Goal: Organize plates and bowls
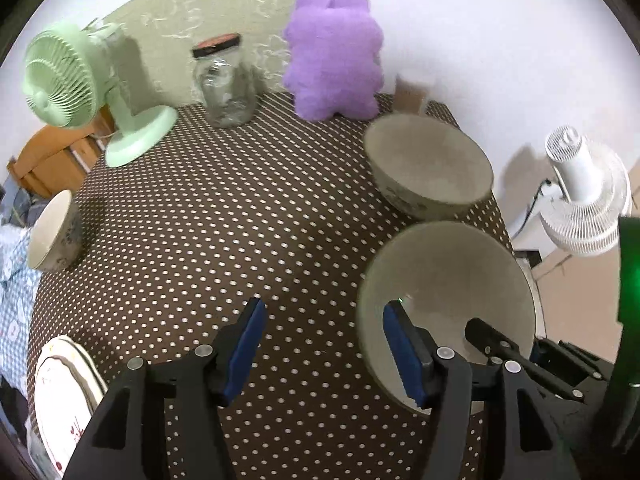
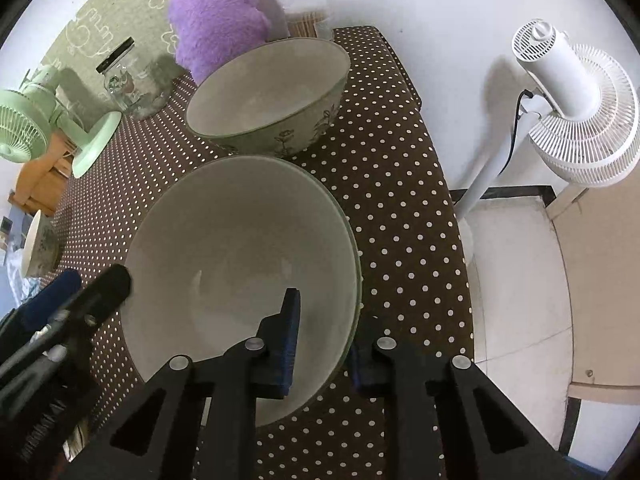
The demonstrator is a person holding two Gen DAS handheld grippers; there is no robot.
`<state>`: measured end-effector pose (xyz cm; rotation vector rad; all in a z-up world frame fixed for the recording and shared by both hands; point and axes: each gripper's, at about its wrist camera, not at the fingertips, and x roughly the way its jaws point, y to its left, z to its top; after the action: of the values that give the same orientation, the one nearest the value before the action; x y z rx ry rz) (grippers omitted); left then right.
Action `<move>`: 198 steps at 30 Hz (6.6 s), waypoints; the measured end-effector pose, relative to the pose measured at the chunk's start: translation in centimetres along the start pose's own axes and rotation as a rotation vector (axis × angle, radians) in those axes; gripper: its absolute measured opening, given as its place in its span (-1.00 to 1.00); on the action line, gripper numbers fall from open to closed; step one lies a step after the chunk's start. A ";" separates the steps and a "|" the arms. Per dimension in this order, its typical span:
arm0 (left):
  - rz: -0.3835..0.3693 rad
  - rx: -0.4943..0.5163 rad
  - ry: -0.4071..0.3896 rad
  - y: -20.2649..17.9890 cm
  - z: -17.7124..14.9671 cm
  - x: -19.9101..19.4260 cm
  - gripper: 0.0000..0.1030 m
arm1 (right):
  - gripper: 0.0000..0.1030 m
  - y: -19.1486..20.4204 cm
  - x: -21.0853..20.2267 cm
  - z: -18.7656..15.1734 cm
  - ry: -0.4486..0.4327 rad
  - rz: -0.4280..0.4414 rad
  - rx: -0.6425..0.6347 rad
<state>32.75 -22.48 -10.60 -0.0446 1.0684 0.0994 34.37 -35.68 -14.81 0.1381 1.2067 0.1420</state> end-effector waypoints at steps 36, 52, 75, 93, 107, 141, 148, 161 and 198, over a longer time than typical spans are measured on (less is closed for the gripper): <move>-0.063 0.030 0.096 0.2 -3.1 1.0 -0.70 | -0.77 1.2 -2.0 -1.9 -0.030 0.005 -0.028; -0.089 0.016 0.076 6.3 -7.4 -3.8 -0.70 | -0.77 6.8 -5.7 -8.3 -0.057 -0.003 -0.023; -0.106 0.049 0.148 12.8 -12.9 -4.4 -0.70 | -0.77 14.0 -4.9 -15.5 -0.006 -0.020 -0.004; -0.095 0.102 0.101 11.9 -12.8 -5.0 -0.32 | -0.57 13.6 -4.5 -15.3 0.014 -0.053 0.034; -0.130 0.095 0.029 12.9 -11.4 -9.4 0.59 | 0.43 15.2 -9.9 -14.5 -0.103 -0.064 0.020; -0.152 0.095 -0.140 9.8 -6.0 -16.8 0.68 | 0.64 14.5 -20.4 -10.8 -0.302 -0.105 0.027; -0.125 0.059 -0.149 7.2 -3.6 -16.1 0.75 | 0.64 12.6 -20.1 -7.2 -0.305 -0.069 -0.024; -0.065 0.036 -0.165 2.6 1.0 -13.7 0.86 | 0.64 8.2 -17.8 -0.5 -0.277 0.002 -0.077; 0.009 -0.028 -0.120 -3.7 12.1 3.1 0.62 | 0.65 0.5 -3.6 13.8 -0.276 0.032 -0.121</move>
<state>45.13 -24.94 -7.54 -0.0583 0.9473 0.1242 46.01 -36.30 -6.62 0.0684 0.9190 0.2158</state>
